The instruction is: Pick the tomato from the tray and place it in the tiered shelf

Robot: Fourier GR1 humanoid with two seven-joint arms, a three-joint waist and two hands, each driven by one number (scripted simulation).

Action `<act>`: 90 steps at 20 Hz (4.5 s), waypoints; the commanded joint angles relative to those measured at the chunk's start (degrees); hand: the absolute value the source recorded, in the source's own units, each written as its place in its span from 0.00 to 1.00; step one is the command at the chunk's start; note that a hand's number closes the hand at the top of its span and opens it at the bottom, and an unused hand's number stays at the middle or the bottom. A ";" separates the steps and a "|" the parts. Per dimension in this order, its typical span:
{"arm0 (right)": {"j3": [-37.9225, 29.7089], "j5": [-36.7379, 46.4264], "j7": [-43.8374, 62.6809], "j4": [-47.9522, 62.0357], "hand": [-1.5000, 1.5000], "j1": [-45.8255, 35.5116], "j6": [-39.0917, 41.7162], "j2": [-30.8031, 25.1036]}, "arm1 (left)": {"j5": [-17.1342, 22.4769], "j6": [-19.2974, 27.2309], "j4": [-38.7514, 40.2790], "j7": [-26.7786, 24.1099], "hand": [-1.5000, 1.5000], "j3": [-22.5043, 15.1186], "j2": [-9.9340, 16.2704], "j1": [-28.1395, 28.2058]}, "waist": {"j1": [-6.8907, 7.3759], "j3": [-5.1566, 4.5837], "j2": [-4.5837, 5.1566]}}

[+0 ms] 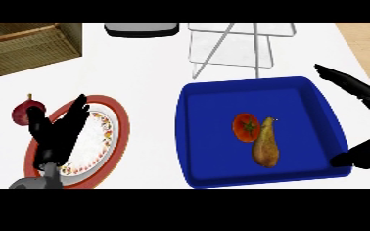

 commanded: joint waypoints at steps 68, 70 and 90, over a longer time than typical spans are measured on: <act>19.76 52.88 8.42 13.93 1.00 -2.83 -17.34 31.48 | -4.10 -7.53 7.25 -0.88 0.50 7.28 -2.35 -2.49 | 0.61 -0.30 0.71; 20.79 53.26 7.72 10.32 1.00 -0.62 -18.71 31.91 | -5.85 -3.22 -2.47 4.72 0.50 2.82 -6.63 2.20 | 0.77 -0.27 0.56; 30.48 55.65 74.55 -12.16 1.00 -33.65 -21.57 42.75 | -7.26 -3.30 2.83 1.34 0.50 3.41 -7.35 0.05 | 0.81 -0.40 0.12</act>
